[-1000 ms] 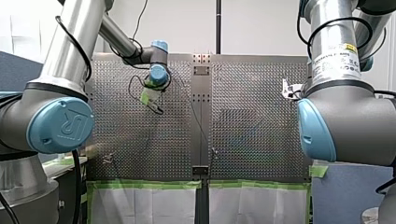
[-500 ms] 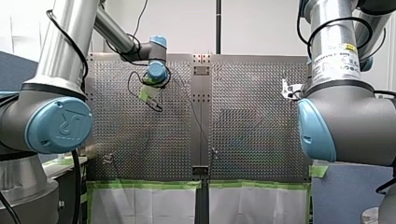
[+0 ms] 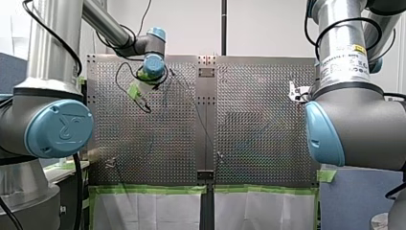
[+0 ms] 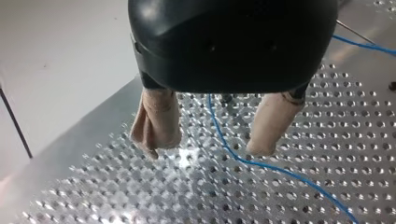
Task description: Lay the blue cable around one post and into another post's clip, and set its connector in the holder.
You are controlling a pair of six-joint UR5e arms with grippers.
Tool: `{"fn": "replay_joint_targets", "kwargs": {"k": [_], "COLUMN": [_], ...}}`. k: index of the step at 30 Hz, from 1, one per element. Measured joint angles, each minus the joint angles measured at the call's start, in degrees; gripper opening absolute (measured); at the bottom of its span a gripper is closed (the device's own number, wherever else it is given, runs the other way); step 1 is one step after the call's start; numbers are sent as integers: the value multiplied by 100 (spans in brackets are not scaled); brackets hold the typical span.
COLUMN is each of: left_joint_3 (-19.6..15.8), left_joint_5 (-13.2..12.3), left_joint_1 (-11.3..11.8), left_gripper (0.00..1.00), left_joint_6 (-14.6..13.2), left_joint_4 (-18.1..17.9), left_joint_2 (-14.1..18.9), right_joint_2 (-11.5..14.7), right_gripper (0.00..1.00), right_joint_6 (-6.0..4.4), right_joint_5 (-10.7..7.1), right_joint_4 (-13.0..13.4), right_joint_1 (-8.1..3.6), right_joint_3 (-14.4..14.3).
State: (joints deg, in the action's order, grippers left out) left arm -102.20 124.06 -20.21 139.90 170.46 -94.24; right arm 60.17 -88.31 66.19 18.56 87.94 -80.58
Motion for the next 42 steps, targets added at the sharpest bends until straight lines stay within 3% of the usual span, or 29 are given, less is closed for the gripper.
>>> {"fn": "replay_joint_targets", "kwargs": {"k": [5, 14, 27, 33, 42], "left_joint_3": [178, 701, 1451, 1604, 1635], "left_joint_5": [-165, -686, -1437, -1749, -1765], "left_joint_1": [-17, -73, -269, -330, -360], "left_gripper": [100, 100, 100, 100, 100], "left_joint_6": [-282, -819, -1570, -1897, -2398], "left_joint_4": [143, 651, 1400, 1729, 2198], "left_joint_2": [283, 763, 421, 397, 238], "right_joint_2": [0, 0, 0, 0, 0], "right_gripper": [100, 100, 100, 100, 100], "right_joint_6": [4, 8, 4, 4, 13], "right_joint_5": [0, 3, 17, 18, 18], "right_joint_4": [3, 7, -5, -10, -13], "right_joint_1": [0, 0, 1, -15, -26], "right_joint_3": [-1, -1, -1, -2, -2]}}
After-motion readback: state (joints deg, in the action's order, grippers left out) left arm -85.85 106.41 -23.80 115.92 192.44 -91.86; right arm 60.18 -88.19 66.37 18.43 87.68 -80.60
